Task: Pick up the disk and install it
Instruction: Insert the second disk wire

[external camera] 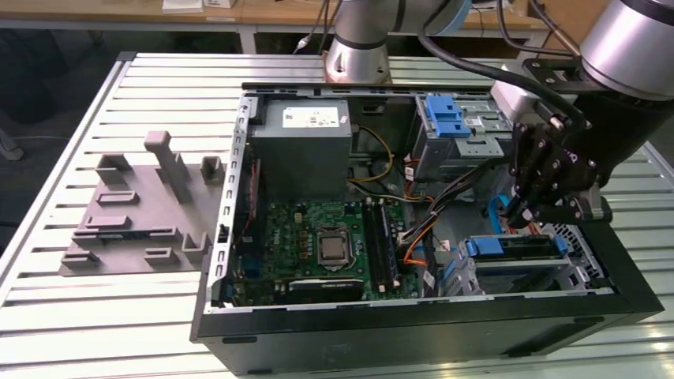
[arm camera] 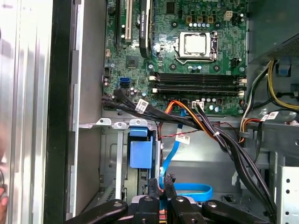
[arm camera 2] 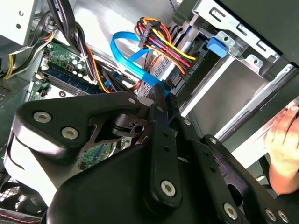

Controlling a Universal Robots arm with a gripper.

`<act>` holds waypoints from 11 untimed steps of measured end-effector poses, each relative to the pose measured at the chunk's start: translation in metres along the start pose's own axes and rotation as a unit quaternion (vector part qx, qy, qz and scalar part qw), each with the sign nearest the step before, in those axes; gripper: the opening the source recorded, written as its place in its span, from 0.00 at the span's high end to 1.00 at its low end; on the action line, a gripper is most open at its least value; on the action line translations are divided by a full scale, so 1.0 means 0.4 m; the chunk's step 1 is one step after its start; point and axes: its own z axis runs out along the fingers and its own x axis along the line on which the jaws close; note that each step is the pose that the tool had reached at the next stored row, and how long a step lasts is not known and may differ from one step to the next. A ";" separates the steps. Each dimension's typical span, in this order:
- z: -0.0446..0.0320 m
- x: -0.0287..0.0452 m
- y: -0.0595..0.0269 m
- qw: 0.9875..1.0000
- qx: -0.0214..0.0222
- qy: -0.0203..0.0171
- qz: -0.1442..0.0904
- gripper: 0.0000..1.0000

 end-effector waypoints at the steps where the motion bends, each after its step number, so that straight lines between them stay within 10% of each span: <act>1: 0.001 0.002 0.000 1.000 0.000 0.000 0.000 0.83; 11: 0.011 0.023 0.000 1.000 0.001 0.000 0.000 0.83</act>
